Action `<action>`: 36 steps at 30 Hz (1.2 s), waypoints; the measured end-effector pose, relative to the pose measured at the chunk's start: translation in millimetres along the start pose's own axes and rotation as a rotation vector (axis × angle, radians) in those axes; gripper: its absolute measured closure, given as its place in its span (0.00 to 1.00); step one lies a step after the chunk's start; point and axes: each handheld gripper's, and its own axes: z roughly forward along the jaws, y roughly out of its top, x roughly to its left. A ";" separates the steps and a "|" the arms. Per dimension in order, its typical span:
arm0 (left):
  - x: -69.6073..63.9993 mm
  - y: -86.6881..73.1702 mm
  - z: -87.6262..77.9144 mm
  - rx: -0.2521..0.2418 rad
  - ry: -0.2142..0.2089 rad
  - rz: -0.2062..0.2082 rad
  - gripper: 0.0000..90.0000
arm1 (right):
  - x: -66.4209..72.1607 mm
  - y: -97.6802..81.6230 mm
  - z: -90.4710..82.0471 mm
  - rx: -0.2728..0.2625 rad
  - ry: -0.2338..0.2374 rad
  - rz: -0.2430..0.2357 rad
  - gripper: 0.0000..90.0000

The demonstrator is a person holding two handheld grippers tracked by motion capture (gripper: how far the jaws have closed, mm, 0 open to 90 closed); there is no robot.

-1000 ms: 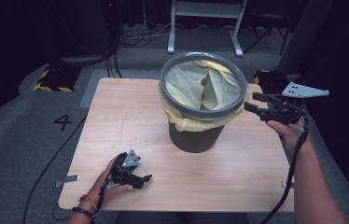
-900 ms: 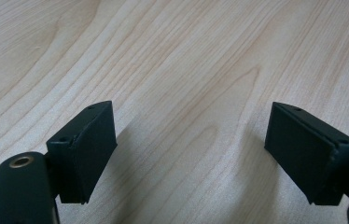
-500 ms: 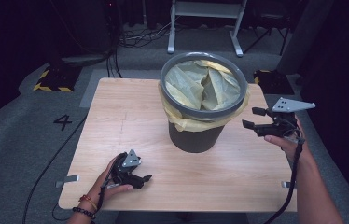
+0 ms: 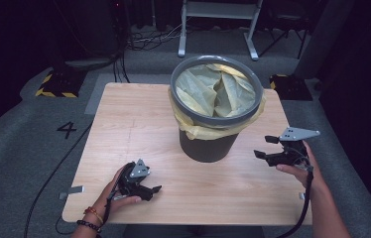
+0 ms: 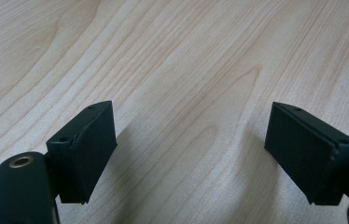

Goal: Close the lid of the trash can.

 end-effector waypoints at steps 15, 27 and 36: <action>0.0 0.0 0.1 -0.001 0.000 0.000 0.18 | 19.3 -65.4 4.9 0.066 -0.027 0.022 0.28; 0.2 0.0 0.1 -0.001 -0.001 0.002 0.18 | 27.5 -110.6 4.5 0.116 -0.045 0.092 0.27; 0.1 0.0 0.1 -0.001 -0.002 0.001 0.18 | 35.3 -124.8 0.2 0.115 -0.079 0.118 0.24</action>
